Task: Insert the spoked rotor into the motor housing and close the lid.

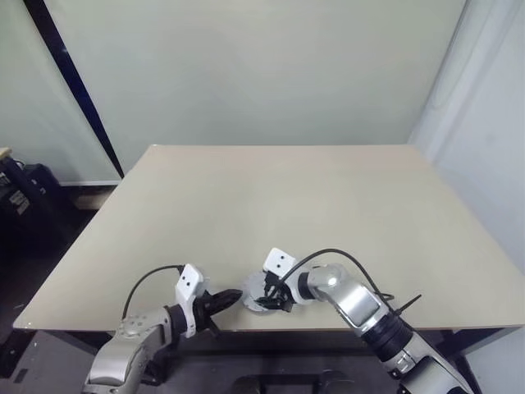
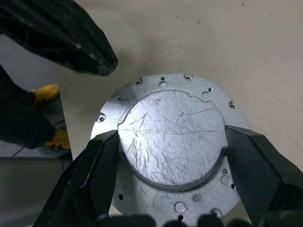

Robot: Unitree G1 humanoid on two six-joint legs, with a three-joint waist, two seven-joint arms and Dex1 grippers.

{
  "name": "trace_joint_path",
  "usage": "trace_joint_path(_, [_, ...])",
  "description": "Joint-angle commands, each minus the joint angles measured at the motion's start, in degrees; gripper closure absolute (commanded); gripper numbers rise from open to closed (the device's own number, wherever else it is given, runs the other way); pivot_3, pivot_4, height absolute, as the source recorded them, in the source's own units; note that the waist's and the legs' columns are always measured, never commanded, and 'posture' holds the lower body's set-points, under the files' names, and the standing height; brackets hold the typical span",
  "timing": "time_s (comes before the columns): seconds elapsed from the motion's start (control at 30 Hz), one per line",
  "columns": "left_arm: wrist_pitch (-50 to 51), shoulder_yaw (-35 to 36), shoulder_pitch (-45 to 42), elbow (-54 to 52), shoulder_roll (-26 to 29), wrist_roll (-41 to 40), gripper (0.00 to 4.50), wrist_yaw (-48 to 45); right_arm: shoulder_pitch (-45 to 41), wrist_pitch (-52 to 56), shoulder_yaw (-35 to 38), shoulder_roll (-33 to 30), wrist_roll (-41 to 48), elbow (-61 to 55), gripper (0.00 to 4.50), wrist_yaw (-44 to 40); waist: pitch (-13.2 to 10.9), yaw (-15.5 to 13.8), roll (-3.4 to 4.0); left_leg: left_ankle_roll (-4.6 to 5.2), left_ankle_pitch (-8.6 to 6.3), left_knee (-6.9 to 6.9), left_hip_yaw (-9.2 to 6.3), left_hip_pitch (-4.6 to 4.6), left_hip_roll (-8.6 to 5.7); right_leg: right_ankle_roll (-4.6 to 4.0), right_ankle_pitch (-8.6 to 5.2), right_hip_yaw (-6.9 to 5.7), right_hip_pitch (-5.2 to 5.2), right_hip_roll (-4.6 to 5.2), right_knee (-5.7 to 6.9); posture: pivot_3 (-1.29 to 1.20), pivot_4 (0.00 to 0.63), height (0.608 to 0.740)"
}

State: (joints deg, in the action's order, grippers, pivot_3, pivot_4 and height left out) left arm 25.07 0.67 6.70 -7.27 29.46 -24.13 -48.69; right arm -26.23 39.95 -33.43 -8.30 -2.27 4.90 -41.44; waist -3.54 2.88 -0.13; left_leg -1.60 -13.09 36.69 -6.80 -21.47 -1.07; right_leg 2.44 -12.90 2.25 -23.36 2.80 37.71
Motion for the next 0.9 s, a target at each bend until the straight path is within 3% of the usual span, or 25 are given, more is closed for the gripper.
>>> trace_joint_path(0.03, [-1.31, -0.22, -1.23, -0.32, -0.05, 0.40, 4.50, -0.22, -0.02, 1.08, -0.11, 0.17, -0.61, -0.64, 1.30, 1.17, 0.00, 0.01, 0.00, 0.00, 0.00, 0.00, 0.00, 0.00, 0.00, 0.00, 0.00, 0.00, 0.00, 0.00, 0.00, 0.00, 0.000, 0.740])
trace_joint_path(0.9, [-2.02, -5.72, -6.27, 7.28, -2.79, 6.34, 4.50, 1.40, -0.28, 0.99, -2.41, -2.00, -1.01, -1.88, 1.30, 0.80, 0.16, -0.05, 0.26, 0.01, 0.00, 0.08, -0.04, 0.01, -0.08, 0.02, -0.01, 0.00, 0.08, 0.05, -0.02, 0.00, 0.000, 0.740])
